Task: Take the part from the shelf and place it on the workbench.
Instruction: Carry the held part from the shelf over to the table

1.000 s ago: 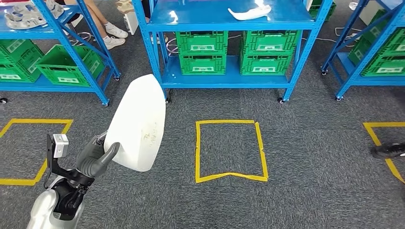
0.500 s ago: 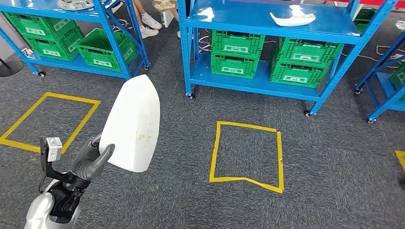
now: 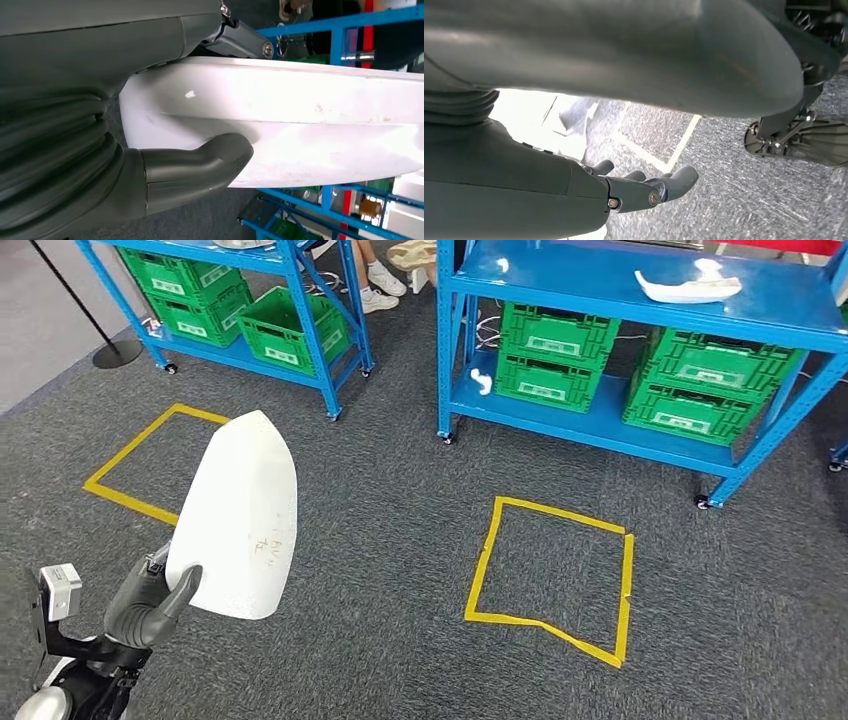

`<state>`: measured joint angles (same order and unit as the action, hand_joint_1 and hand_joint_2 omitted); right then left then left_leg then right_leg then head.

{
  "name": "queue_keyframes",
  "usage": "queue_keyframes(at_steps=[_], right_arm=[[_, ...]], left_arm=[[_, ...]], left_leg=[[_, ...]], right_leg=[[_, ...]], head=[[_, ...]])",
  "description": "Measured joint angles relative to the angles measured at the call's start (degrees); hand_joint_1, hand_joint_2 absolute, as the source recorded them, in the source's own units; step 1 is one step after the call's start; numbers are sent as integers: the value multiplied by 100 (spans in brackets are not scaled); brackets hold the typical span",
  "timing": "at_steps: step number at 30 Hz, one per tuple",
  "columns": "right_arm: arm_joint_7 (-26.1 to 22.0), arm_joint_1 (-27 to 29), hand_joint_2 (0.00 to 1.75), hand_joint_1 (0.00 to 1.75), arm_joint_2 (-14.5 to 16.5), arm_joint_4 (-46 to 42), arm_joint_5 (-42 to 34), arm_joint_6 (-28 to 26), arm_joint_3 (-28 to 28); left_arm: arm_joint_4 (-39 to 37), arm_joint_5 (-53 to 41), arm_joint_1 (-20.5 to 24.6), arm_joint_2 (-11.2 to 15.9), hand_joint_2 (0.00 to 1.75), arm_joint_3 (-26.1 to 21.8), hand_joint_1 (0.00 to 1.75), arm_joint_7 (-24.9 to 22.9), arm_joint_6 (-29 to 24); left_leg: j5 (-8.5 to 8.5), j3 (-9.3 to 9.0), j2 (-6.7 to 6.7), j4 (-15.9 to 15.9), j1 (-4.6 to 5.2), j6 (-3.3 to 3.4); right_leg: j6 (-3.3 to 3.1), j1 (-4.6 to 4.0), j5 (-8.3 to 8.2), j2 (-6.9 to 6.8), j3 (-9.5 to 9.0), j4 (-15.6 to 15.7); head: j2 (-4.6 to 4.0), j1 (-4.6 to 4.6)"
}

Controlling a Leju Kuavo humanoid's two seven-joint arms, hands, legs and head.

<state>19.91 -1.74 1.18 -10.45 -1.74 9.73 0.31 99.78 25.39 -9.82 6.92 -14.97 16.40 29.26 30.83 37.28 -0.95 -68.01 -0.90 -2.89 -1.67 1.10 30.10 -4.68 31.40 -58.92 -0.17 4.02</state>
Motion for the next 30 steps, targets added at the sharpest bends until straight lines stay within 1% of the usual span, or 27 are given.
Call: queue_keyframes(at_steps=[1, 2, 3, 4, 6, 7, 8, 10, 11, 12, 13, 14, 15, 17, 18, 19, 20, 21, 22, 23, 24, 25, 26, 27, 28, 29, 30], right_arm=[[-1, -4, 0, 0, 8, 0, 3, 0, 5], [-2, -10, 0, 0, 15, 0, 15, 0, 10], [-3, -16, 0, 0, 21, 0, 32, 0, 18], [-2, -21, 0, 0, 25, 0, 51, 0, 32], [6, -38, 0, 0, 38, -4, 91, 0, 74], [18, -43, 0, 0, 44, -7, 102, 0, 95], [21, -46, 0, 0, 50, -9, 113, 0, 113], [5, -33, 0, 0, 54, -11, 141, 1, 140], [-6, -20, 0, 0, 56, -11, 158, 1, 149], [-3, -9, 0, 0, 57, -11, 176, 1, 156], [17, -4, 0, 0, 58, -11, 192, 0, 162], [38, -5, 0, 0, 60, -11, 203, 0, 172], [53, -10, 0, 0, 62, -11, 213, 0, 184], [49, -27, 0, 0, 71, -11, 223, 0, 213], [30, -38, 0, 0, 83, -11, 225, 0, 227], [13, -53, 0, 0, 98, -11, 227, 0, 238], [-1, -72, 0, 0, 114, -12, 227, 0, 247], [-2, -93, 0, 0, 140, -13, 226, 0, 251], [2, -113, 0, 0, 161, -14, 225, -4, 254], [-2, -128, 0, 0, 180, -14, 222, -8, 255], [-8, -136, 0, 0, 201, -15, 220, -12, 256], [-12, -137, 0, 0, 207, -15, 218, -15, 256], [-13, -135, 0, 0, 214, -14, 217, -15, 256], [-8, -133, 0, 0, 219, -14, 218, -15, 256], [-4, -133, 0, 0, 221, -13, 220, -15, 256], [-1, -134, 0, 0, 223, -13, 222, -15, 256], [-2, -135, 0, 0, 227, -13, 224, -15, 256]], left_arm=[[48, -7, -18, -18, 175, -33, 175, -15, 6], [95, -11, -31, -37, 175, -65, 175, -32, 12], [132, -17, -43, -54, 175, -95, 175, -49, 14], [156, -25, -60, -70, 175, -126, 175, -66, 16], [192, -47, -112, -95, 175, -196, 175, -90, 16], [213, -56, -130, -107, 175, -230, 175, -97, 16], [243, -62, -138, -124, 175, -262, 175, -114, 16], [305, -72, -159, -169, 175, -315, 175, -163, 16], [334, -82, -181, -193, 175, -336, 175, -200, 17], [364, -96, -215, -214, 175, -359, 175, -232, 19], [399, -108, -252, -229, 175, -389, 175, -267, 22], [441, -119, -287, -237, 175, -429, 175, -309, 26], [488, -124, -315, -240, 175, -474, 175, -349, 33], [583, -127, -345, -242, 175, -557, 175, -458, 54], [635, -129, -357, -242, 175, -593, 175, -512, 64], [685, -131, -373, -242, 175, -634, 175, -563, 73], [734, -132, -393, -241, 175, -679, 175, -602, 80], [775, -132, -415, -239, 175, -722, 175, -629, 86], [807, -132, -431, -237, 175, -765, 175, -649, 95], [834, -133, -434, -228, 175, -805, 175, -671, 103], [856, -133, -431, -218, 175, -834, 175, -696, 111], [872, -132, -428, -210, 175, -855, 175, -725, 119], [882, -126, -428, -198, 175, -869, 175, -758, 123], [886, -111, -437, -187, 175, -879, 175, -791, 125], [887, -90, -448, -170, 175, -893, 175, -824, 126], [887, -64, -458, -150, 175, -906, 175, -848, 126], [887, -40, -463, -129, 175, -916, 175, -864, 126]], left_leg=[[-114, -227, -137, 394, 22, 22], [-193, -396, -241, 696, 41, 59], [-217, -477, -305, 863, 62, 96], [-205, -478, -299, 905, 84, 134], [-244, -457, -157, 927, 71, 209], [-262, -461, -92, 948, 58, 244], [-284, -467, -27, 969, 42, 280], [-312, -455, 111, 980, 32, 325], [-320, -438, 189, 974, 36, 338], [-325, -423, 273, 964, 39, 343], [-327, -410, 356, 949, 42, 343], [-328, -400, 441, 930, 43, 340], [-327, -392, 526, 908, 42, 330], [-329, -363, 684, 869, 46, 282], [-338, -339, 753, 858, 44, 243], [-354, -314, 818, 861, 36, 197], [-377, -283, 885, 875, 26, 148], [-397, -259, 930, 887, 11, 107], [-383, -229, 872, 864, 12, 74], [-302, -163, 732, 752, 20, 46], [-157, -64, 543, 529, 25, 24], [34, 79, 344, 208, 31, 0], [219, 242, 228, -158, 22, -26], [328, 363, 172, -446, 10, -47], [339, 401, 141, -569, -1, -63], [247, 330, 111, -477, -10, -73], [81, 153, 57, -179, -18, -76]], right_leg=[[19, -13, 11, -68, -8, -7], [47, -27, 21, -125, -15, -13], [77, -42, 28, -181, -23, -16], [109, -55, 29, -237, -32, -13], [181, -49, 44, -316, -61, -1], [218, -38, 93, -241, -59, -44], [247, -25, 206, -93, -8, -189], [271, -12, 564, 281, 271, -835], [270, -13, 722, 384, 451, -1216], [268, -17, 789, 432, 584, -1482], [261, -20, 743, 452, 625, -1545], [247, -19, 596, 471, 561, -1387], [228, -14, 384, 525, 398, -1037], [186, 0, 134, 764, 73, -337], [172, -2, 97, 849, -13, -142], [155, -13, 119, 887, -31, -86], [135, -24, 100, 830, -29, -68], [95, -18, 77, 753, -41, -45], [52, -10, 52, 682, -55, -17], [8, 2, 28, 597, -69, 15], [-24, 8, 13, 511, -81, 38], [-42, -3, 10, 430, -81, 45], [-54, -11, 12, 338, -78, 44], [-55, -17, 16, 248, -76, 43], [-53, -18, 22, 159, -77, 42], [-46, -17, 30, 74, -82, 40], [-32, -15, 41, -4, -95, 39]], head=[[0, 2], [0, 1], [0, 1], [0, 0], [0, -2], [0, -8], [0, -17], [0, -40], [0, -47], [0, -49], [0, -50], [0, -50], [0, -51], [0, -49], [0, -49], [0, -48], [0, -48], [0, -50], [0, -40], [0, -23], [0, -6], [0, 12], [0, 19], [0, 19], [0, 20], [0, 20], [0, 21]])
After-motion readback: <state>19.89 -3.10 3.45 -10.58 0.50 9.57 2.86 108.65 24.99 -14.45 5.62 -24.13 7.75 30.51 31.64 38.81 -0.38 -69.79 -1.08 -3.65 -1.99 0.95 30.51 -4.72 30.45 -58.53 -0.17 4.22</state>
